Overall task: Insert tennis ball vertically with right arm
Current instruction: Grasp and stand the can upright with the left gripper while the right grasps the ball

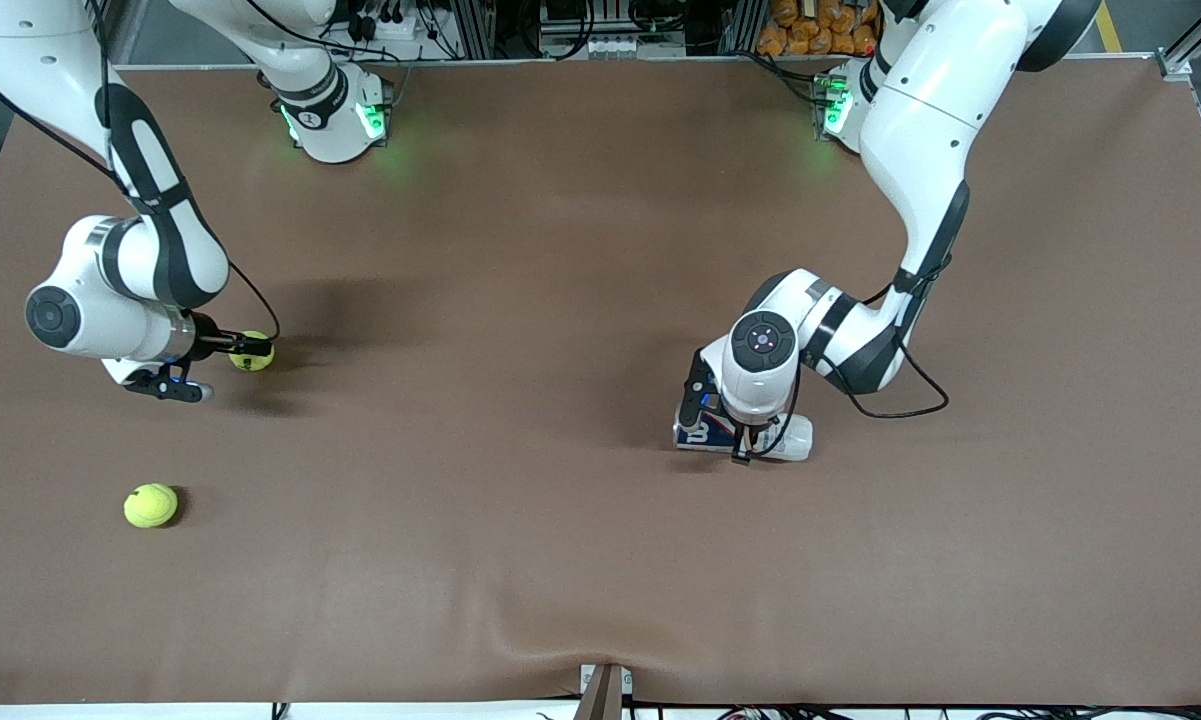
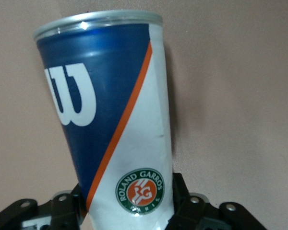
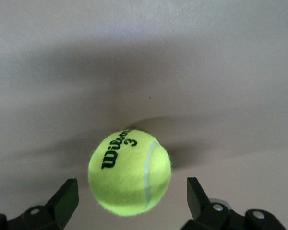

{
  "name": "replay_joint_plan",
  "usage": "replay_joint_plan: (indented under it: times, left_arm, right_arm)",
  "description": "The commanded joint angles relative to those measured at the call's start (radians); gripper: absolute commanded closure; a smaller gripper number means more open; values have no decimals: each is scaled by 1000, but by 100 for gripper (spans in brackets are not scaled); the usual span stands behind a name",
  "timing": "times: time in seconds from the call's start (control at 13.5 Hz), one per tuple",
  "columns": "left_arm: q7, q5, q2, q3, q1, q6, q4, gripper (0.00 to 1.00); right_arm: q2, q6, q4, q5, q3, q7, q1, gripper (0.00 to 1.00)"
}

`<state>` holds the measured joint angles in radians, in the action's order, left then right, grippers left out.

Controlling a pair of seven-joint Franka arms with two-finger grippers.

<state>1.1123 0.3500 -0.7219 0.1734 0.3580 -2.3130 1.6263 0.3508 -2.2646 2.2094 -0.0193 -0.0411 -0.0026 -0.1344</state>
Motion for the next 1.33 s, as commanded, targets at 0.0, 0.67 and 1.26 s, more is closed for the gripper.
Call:
replay_joint_plan:
  times: [0.0, 0.67, 1.26]
  left_arm:
    - [-11, 23, 13, 0, -4, -11, 10, 42]
    - [-3, -346, 33, 43, -8, -23, -112, 37]
    - [305, -856, 24, 96, -56, -123, -183, 35]
  right_arm:
    - [19, -24, 13, 6, 9, -10, -10, 0]
    - [54, -82, 12, 6, 10, -8, -14, 0]
    - [34, -70, -23, 6, 10, -7, -33, 67]
